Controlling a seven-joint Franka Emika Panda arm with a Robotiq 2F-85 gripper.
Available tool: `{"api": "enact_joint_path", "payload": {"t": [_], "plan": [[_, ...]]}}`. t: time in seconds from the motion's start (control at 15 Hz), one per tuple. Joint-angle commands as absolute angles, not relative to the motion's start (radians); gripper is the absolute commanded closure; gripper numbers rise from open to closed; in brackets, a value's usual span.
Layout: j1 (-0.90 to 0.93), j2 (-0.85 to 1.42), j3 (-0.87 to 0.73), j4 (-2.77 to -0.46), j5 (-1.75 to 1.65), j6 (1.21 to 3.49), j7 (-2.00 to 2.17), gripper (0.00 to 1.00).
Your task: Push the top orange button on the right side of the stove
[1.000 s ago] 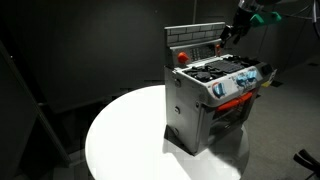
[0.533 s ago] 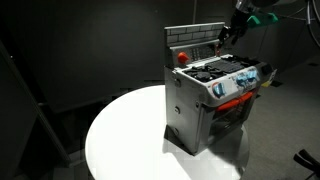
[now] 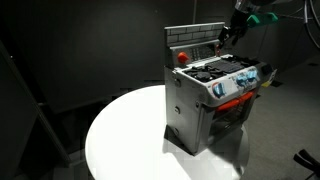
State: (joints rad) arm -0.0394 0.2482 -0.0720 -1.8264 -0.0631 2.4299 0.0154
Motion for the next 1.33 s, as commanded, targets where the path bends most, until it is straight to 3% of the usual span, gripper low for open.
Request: {"api": "enact_joint_path", "payload": {"t": [0.0,0.6,1.27], "plan": [[-0.059,0.212,-0.060,-1.832,-0.022,2.318,-0.024,0.00],[-0.087,0.080,-0.085,-1.905,-0.031,2.036,-0.048,0.00],[-0.084,0.026,-0.088,-1.986,-0.046,1.958,-0.057,0.00]]}}
